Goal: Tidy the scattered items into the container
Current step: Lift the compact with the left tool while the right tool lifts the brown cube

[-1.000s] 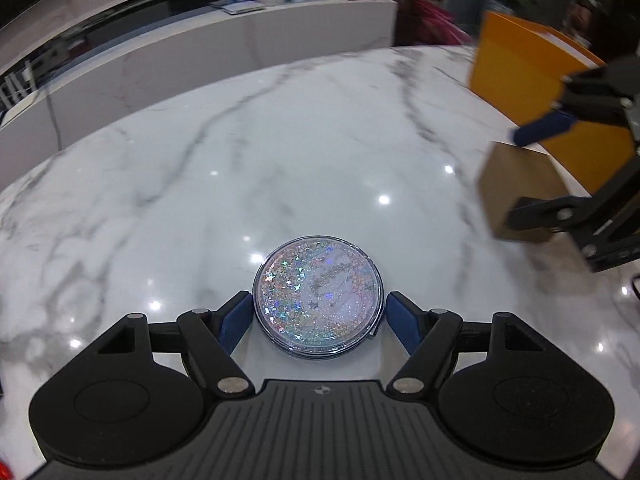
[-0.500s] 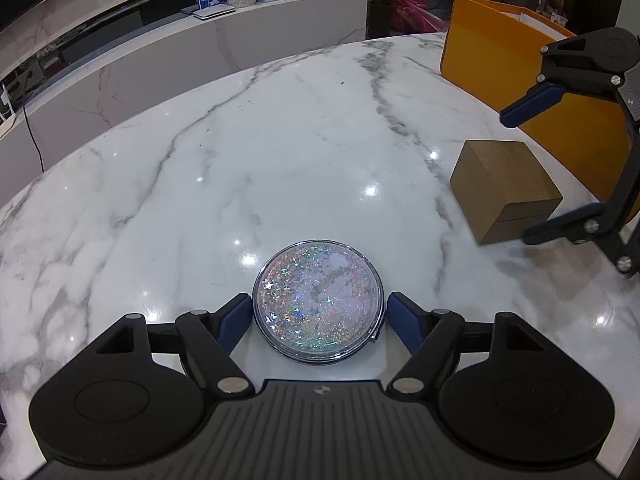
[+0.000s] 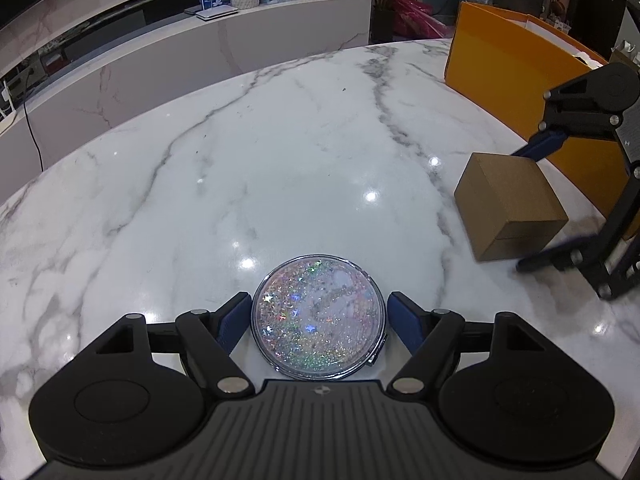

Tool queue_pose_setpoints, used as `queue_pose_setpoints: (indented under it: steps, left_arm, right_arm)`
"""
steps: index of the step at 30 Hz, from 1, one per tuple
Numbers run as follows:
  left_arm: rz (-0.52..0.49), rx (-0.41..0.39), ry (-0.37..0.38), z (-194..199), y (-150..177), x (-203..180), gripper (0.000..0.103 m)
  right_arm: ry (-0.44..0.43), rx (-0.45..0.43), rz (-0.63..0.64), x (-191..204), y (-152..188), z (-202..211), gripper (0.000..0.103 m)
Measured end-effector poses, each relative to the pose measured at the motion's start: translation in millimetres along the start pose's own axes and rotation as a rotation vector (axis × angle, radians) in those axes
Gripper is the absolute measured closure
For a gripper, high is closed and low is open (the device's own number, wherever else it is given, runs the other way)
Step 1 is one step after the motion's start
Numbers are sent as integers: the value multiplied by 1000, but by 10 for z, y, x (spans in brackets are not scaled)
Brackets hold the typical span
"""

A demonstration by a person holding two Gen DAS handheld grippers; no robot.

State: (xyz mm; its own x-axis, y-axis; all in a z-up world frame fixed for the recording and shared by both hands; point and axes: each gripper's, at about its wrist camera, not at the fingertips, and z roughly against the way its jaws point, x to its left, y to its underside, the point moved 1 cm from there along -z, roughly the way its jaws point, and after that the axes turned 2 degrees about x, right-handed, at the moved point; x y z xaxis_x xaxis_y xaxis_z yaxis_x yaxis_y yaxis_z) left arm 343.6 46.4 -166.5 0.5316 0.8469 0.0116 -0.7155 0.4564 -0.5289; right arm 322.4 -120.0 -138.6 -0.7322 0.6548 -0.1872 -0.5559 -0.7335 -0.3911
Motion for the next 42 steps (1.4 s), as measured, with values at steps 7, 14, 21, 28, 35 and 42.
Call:
queue_pose_setpoints:
  steps: [7, 14, 21, 28, 35, 42]
  left_arm:
    - [-6, 21, 11, 12, -10, 1, 19]
    - [-17, 30, 16, 21, 8, -16, 19]
    - [-11, 33, 18, 34, 18, -8, 19]
    - [-1, 26, 28, 54, 9, 6, 19]
    - [11, -17, 23, 182, -86, 51, 19]
    - [26, -31, 26, 217, -137, 70, 19]
  right_arm:
    - [-21, 11, -49, -66, 4, -18, 35]
    - [-46, 11, -74, -74, -7, -3, 36]
    - [-64, -4, -102, -102, -15, 70, 37]
    - [-58, -22, -123, -152, 3, 162, 38]
    - [-48, -67, -169, -252, -2, 279, 39]
    - [-23, -118, -191, -330, -38, 479, 39]
